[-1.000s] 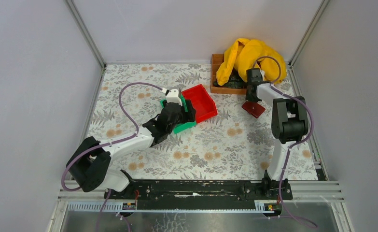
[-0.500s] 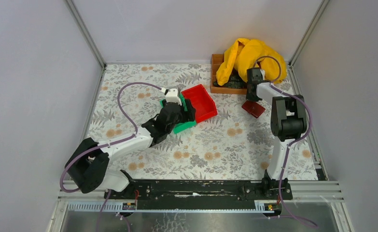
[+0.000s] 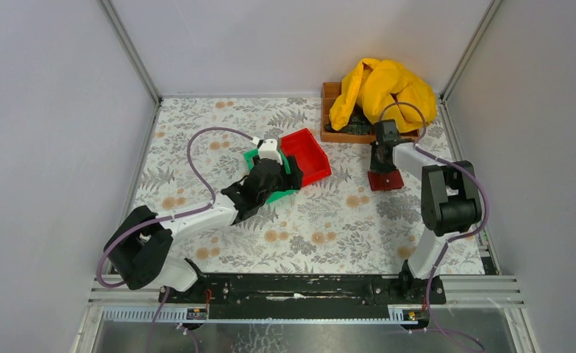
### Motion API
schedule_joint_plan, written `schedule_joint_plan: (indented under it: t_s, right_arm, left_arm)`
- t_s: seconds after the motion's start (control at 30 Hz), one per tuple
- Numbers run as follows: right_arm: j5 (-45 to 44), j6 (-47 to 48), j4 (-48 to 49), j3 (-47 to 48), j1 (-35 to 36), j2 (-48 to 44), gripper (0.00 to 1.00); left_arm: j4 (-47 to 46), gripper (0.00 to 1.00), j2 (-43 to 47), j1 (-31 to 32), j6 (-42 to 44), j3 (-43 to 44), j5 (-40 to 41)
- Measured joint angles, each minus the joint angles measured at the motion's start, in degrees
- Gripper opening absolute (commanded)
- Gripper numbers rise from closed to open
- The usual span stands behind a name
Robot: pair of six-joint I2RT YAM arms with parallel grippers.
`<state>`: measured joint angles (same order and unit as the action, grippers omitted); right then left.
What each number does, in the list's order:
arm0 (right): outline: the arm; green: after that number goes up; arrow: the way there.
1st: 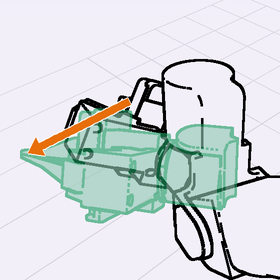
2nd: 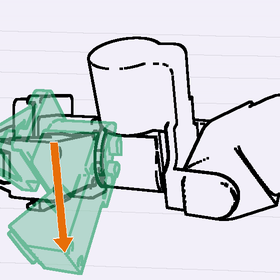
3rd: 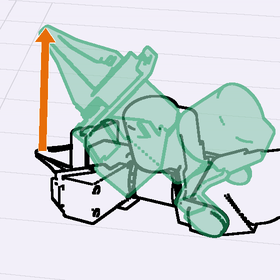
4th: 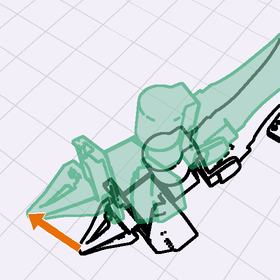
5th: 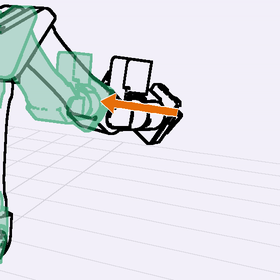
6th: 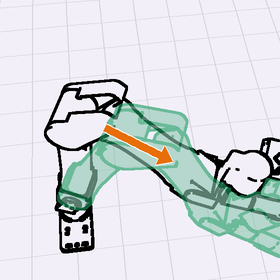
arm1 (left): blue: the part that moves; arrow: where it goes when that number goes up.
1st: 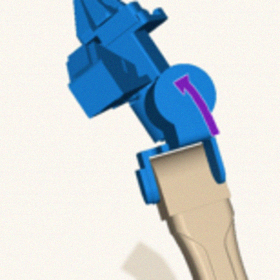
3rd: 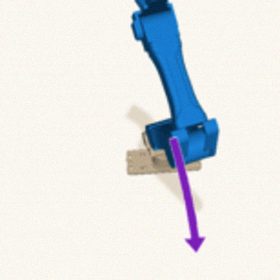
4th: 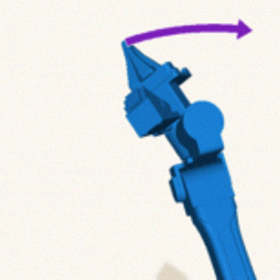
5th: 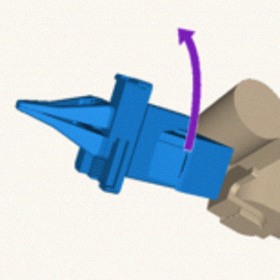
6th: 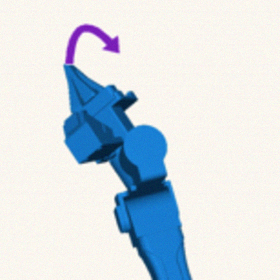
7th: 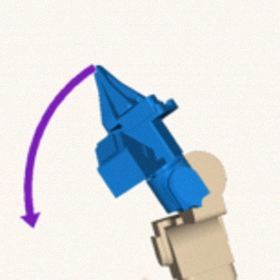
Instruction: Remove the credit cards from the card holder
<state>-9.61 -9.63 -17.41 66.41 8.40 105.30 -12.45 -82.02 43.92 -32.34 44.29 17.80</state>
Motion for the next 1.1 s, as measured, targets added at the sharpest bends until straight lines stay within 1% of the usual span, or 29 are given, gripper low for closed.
schedule_joint_plan:
  t_s: [0.1,0.27,0.33,0.43,0.5,0.57,0.63,0.7,0.73,0.77,0.8,0.83,0.87,0.9,0.93,1.0,1.07,1.1]
  right_arm:
    - [0.7,-0.6,1.2,-3.3,2.2,-2.4,0.26]
    - [0.7,-1.7,3.2,-8.5,9.1,-6.5,0.28]
    - [1.4,-2.4,3.6,-11.5,11.3,-9.3,0.28]
    - [3.4,-3.7,3.1,-18.0,14.4,-16.4,0.28]
    - [3.9,-4.3,2.1,-20.9,15.1,-21.6,0.3]
    - [3.6,-4.6,1.4,-21.8,15.1,-25.9,0.32]
    - [2.9,-4.7,1.5,-21.6,15.0,-29.6,0.32]
    - [2.4,-4.7,1.4,-20.3,15.0,-31.3,0.34]
    - [2.0,-4.7,1.4,-19.3,15.0,-31.3,0.39]
    - [1.5,-4.8,1.5,-18.3,15.0,-31.0,0.55]
    - [0.9,-4.9,1.7,-17.5,15.0,-30.4,0.69]
    - [-0.2,-5.4,1.9,-16.6,15.0,-29.5,0.76]
    - [-1.0,-5.9,2.1,-16.0,15.0,-28.5,0.78]
    - [-1.9,-6.1,2.4,-15.2,14.8,-27.0,0.78]
    - [-2.3,-6.4,2.8,-14.6,14.4,-25.3,0.74]
    - [-2.3,-6.8,3.2,-13.9,13.3,-22.5,0.64]
    - [-2.3,-7.6,3.6,-13.8,11.5,-20.3,0.52]
    - [-2.3,-8.2,3.8,-14.0,10.3,-19.7,0.48]
  left_arm:
    - [0.5,0.83,-0.1,1.4,0.0,0.3,0.0]
    - [2.0,0.83,-0.8,2.8,0.0,2.1,0.3]
    - [2.3,0.83,-0.8,3.1,0.0,2.4,0.5]
    - [2.7,0.83,-0.8,3.3,0.1,2.6,0.9]
    - [2.8,0.83,-1.1,3.3,0.3,2.6,1.3]
    - [2.9,0.83,-1.5,3.3,0.6,2.6,1.6]
    - [2.9,0.83,-1.7,3.3,1.1,2.6,1.8]
    - [2.7,0.83,-1.7,3.3,1.4,2.6,2.1]
    - [2.6,0.83,-1.6,3.3,1.6,2.6,2.3]
    - [2.6,0.84,-1.5,3.3,1.9,2.6,2.4]
    - [2.6,0.85,-1.4,3.3,2.1,2.6,2.6]
    - [2.6,0.86,-1.1,3.3,2.4,2.6,2.7]
    - [2.4,0.88,-1.0,3.3,2.6,2.6,2.7]
    - [2.2,0.89,-0.8,3.3,2.8,2.6,2.6]
    - [1.9,0.91,-0.8,3.3,3.0,2.6,2.4]
    - [1.7,0.99,-0.7,3.3,3.2,2.6,1.5]
    - [1.2,1.0,-0.7,3.3,3.5,2.4,0.9]
    - [0.7,1.0,-0.6,3.3,3.6,2.1,0.6]
